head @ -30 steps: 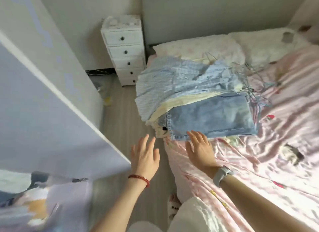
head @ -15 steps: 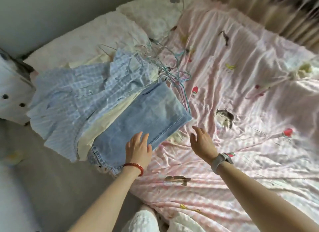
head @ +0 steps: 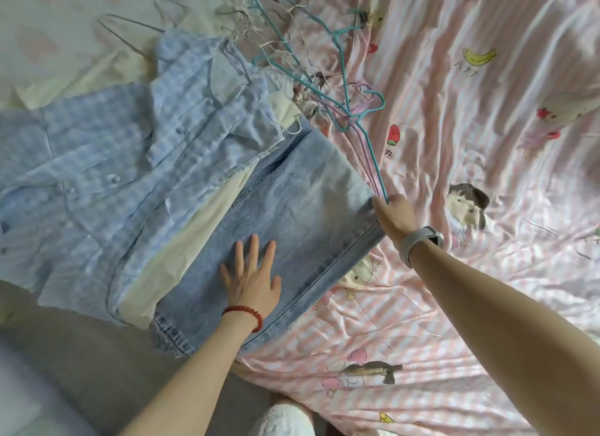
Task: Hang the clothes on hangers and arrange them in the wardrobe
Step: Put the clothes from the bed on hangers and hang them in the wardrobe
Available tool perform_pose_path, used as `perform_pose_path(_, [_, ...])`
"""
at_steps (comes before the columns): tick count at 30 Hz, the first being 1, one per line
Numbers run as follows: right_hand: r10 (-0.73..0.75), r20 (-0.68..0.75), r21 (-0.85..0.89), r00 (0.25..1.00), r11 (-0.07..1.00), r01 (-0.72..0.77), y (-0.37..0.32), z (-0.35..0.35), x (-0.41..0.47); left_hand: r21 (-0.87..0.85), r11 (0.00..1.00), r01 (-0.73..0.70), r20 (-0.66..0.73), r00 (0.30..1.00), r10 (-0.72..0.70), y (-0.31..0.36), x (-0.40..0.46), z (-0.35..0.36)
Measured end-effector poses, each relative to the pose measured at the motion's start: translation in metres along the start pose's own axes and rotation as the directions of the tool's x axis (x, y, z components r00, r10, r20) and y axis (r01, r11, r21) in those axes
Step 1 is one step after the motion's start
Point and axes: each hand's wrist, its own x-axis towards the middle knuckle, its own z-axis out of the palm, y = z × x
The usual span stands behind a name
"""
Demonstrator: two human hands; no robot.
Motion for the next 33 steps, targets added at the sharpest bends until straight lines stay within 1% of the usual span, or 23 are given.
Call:
perform_pose_path(3, [-0.109, -0.136, -0.133, 0.985, 0.987, 0.091, 0.004, 0.000, 0.003, 0.000, 1.000, 0.002, 0.007, 1.000, -0.002, 0.001, 0.000, -0.002])
perform_pose_path(5, [-0.183, -0.179, -0.208, 0.967, 0.967, 0.144, 0.002, -0.003, 0.001, 0.004, 1.000, 0.006, 0.022, 1.000, -0.006, 0.003, 0.001, -0.005])
perform_pose_path(7, [-0.198, -0.154, -0.199, 0.968, 0.966, 0.165, 0.000, -0.006, -0.001, 0.014, 1.000, 0.011, 0.034, 0.999, -0.011, 0.005, 0.000, -0.006])
perform_pose_path(10, [-0.180, -0.099, -0.112, 0.979, 0.979, 0.169, -0.003, -0.009, -0.002, 0.026, 0.999, 0.020, 0.025, 0.999, -0.021, 0.005, 0.000, -0.005])
perform_pose_path(12, [-0.184, -0.041, -0.103, 0.982, 0.978, 0.179, -0.012, -0.012, 0.000, 0.038, 0.999, 0.022, 0.021, 1.000, -0.023, 0.005, 0.000, -0.003])
perform_pose_path(14, [-0.229, 0.000, -0.112, 0.973, 0.967, 0.228, -0.024, -0.017, 0.004, 0.045, 0.999, 0.025, 0.019, 0.999, -0.026, 0.005, 0.001, -0.001])
perform_pose_path(16, [-0.263, 0.011, -0.055, 0.965, 0.963, 0.263, -0.040, -0.020, 0.007, 0.045, 0.999, 0.023, 0.020, 1.000, -0.024, 0.005, 0.001, -0.001])
perform_pose_path(19, [-0.260, 0.028, 0.190, 0.965, 0.949, 0.250, -0.062, -0.025, 0.010, 0.029, 0.999, 0.019, 0.041, 0.999, -0.020, 0.003, 0.001, -0.004])
perform_pose_path(21, [-0.278, 0.065, 0.278, 0.958, 0.927, 0.250, -0.078, -0.034, 0.013, 0.020, 1.000, 0.013, 0.062, 0.998, -0.014, 0.002, 0.001, -0.009])
perform_pose_path(23, [-0.232, 0.093, 0.364, 0.968, 0.913, 0.184, -0.093, -0.040, 0.014, -0.014, 1.000, 0.016, 0.076, 0.997, -0.015, 0.002, 0.001, -0.016])
perform_pose_path(24, [-0.203, 0.083, 0.385, 0.976, 0.910, 0.156, -0.097, -0.042, 0.014, -0.044, 0.999, 0.025, 0.072, 0.997, -0.022, 0.003, -0.001, -0.020])
perform_pose_path(25, [-0.177, 0.063, 0.371, 0.982, 0.918, 0.142, -0.100, -0.044, 0.013, -0.079, 0.996, 0.036, 0.062, 0.998, -0.031, 0.005, -0.002, -0.024])
perform_pose_path(27, [-0.142, -0.025, 0.305, 0.990, 0.941, 0.143, -0.092, -0.051, 0.006, -0.155, 0.986, 0.053, 0.033, 0.998, -0.049, 0.010, -0.009, -0.031])
perform_pose_path(28, [-0.122, -0.061, 0.310, 0.991, 0.941, 0.136, -0.082, -0.057, 0.001, -0.191, 0.980, 0.056, 0.018, 0.998, -0.054, 0.014, -0.012, -0.034])
perform_pose_path(30, [-0.080, -0.108, 0.362, 0.991, 0.925, 0.114, -0.053, -0.073, -0.013, -0.246, 0.968, 0.052, -0.009, 0.998, -0.056, 0.023, -0.021, -0.039])
perform_pose_path(33, [-0.080, -0.203, 0.432, 0.976, 0.887, 0.163, -0.008, -0.090, -0.038, -0.310, 0.950, 0.032, -0.045, 0.998, -0.048, 0.043, -0.039, -0.044])
